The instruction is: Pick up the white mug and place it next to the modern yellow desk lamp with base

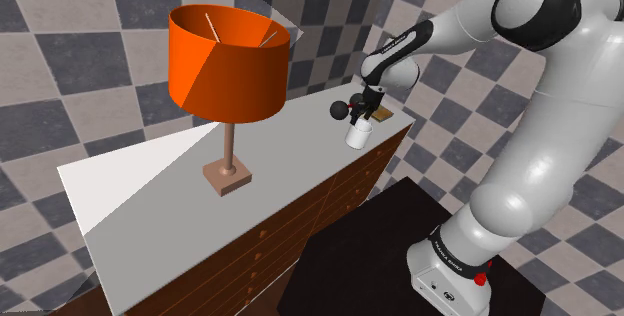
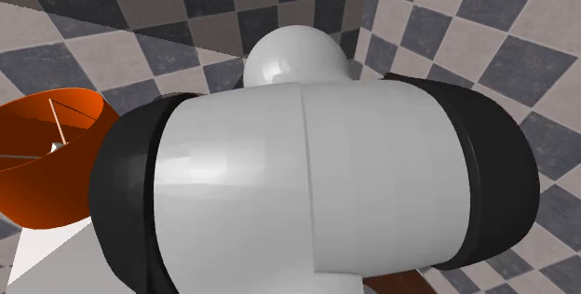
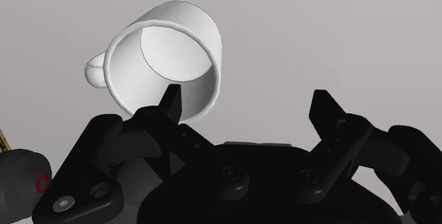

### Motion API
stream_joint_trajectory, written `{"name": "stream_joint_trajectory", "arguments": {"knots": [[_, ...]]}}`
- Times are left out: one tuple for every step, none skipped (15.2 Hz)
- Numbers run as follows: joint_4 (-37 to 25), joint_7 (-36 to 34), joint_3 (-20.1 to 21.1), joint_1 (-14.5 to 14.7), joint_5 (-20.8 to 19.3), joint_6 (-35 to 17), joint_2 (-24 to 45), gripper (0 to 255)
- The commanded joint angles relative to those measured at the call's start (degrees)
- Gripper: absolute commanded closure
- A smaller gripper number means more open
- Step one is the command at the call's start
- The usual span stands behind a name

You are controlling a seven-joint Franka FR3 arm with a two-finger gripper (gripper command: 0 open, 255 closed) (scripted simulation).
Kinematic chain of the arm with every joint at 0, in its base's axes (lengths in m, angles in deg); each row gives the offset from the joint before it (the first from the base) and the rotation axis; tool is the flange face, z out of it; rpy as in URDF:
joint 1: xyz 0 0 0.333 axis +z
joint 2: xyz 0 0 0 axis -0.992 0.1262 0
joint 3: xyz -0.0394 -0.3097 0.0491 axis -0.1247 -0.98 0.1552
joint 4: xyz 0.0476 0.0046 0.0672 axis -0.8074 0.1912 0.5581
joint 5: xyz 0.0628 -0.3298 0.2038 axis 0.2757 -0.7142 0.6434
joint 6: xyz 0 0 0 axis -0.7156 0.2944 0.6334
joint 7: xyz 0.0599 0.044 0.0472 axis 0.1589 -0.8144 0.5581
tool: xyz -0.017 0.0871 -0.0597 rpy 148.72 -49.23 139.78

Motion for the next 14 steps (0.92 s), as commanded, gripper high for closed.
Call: {"name": "stream_joint_trajectory", "arguments": {"knots": [[-3.2, 1.9, 0.3, -1.4, 1.4, -1.4, 4.7, 0], [-4.2, 2.3, 0.5, -1.8, 1.7, -1.7, 6.0, 0], [-4.2, 2.5, 0.7, -1.9, 2.0, -2.3, 6.6, 0], [-4.3, 2.7, 0.9, -2.0, 2.2, -2.9, 7.3, 0], [-4.4, 2.9, 1.1, -2.2, 2.5, -3.4, 8.0, 0], [-4.6, 3.1, 1.3, -2.3, 2.8, -4.0, 8.7, 0], [-4.7, 3.3, 1.5, -2.5, 3.0, -4.5, 9.4, 0], [-4.8, 3.4, 1.7, -2.6, 3.3, -5.1, 10.1, 0], [-5.0, 3.6, 1.9, -2.8, 3.6, -5.6, 10.8, 0], [-5.1, 3.7, 2.1, -2.9, 3.7, -6.0, 11.2, 0], [-5.1, 3.7, 2.1, -2.9, 3.7, -6.0, 11.2, 0], [-5.1, 3.7, 2.1, -2.9, 3.7, -6.0, 11.2, 0], [-5.1, 3.7, 2.1, -2.9, 3.7, -6.0, 11.2, 0], [-5.1, 3.7, 2.1, -2.9, 3.7, -6.0, 11.2, 0]]}}
